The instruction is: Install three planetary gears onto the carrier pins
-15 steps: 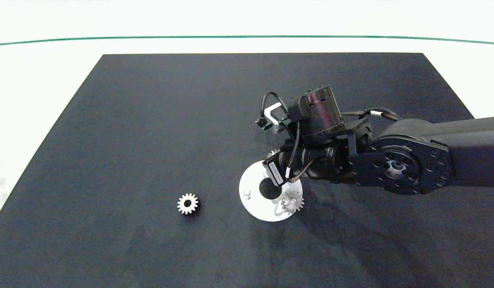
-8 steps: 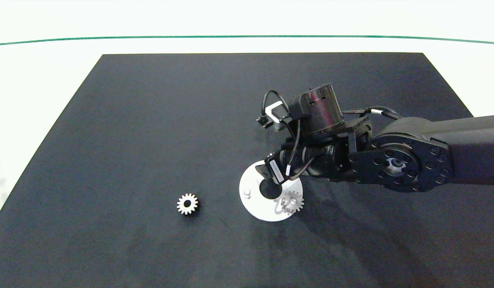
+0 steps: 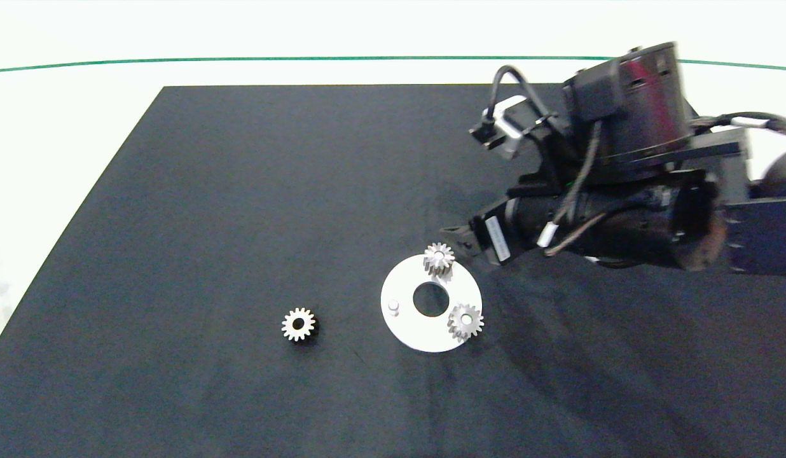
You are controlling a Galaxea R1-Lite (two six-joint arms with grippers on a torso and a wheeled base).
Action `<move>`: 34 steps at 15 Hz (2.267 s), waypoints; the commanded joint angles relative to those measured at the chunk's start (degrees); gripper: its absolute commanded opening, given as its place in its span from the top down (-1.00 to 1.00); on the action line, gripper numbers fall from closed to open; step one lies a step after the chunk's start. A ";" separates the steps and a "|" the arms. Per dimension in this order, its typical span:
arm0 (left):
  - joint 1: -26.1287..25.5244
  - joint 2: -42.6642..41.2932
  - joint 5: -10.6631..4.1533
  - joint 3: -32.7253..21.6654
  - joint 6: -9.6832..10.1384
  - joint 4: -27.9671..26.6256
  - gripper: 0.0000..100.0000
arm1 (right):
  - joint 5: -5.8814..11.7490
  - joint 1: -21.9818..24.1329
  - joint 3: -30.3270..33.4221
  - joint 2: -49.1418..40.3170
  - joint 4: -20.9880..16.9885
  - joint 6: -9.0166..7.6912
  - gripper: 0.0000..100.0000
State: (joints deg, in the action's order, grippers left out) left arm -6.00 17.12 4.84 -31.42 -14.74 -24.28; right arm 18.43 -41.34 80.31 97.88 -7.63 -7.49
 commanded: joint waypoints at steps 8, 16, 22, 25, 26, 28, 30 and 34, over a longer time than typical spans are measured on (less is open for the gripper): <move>-16.24 35.62 -0.88 4.26 -8.64 23.40 -1.00 | 4.77 11.19 -18.52 -48.31 -17.51 -3.06 -1.00; -23.36 45.20 -6.33 5.05 -8.38 28.94 -1.00 | 3.80 11.10 -28.98 -48.57 -15.57 -0.78 -1.00; -23.80 54.52 -7.12 4.87 -7.41 40.89 -1.00 | 4.42 11.10 -28.72 -48.92 -15.66 -0.51 -1.00; -25.03 58.21 -7.21 3.64 -6.62 41.07 -1.00 | 4.51 11.19 -28.72 -48.92 -15.66 -0.51 -1.00; -24.94 59.35 -7.30 2.94 -6.62 41.07 -1.00 | 4.51 11.19 -28.81 -49.10 -15.66 -0.51 -1.00; -25.12 60.76 -7.30 1.53 -6.53 41.07 -1.00 | 4.51 11.19 -28.81 -49.01 -15.66 -0.51 -1.00; -25.38 62.60 -7.30 0.04 -6.36 41.07 -1.00 | 4.51 11.19 -28.81 -48.84 -15.66 -0.51 -1.00; -25.29 64.45 -7.39 -1.63 -6.53 41.07 -1.00 | 4.42 11.19 -28.81 -48.84 -15.66 -0.51 -1.00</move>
State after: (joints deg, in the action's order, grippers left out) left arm -31.33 80.64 -2.63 -32.66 -21.14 16.68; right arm 22.76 -30.12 51.51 48.73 -23.15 -7.91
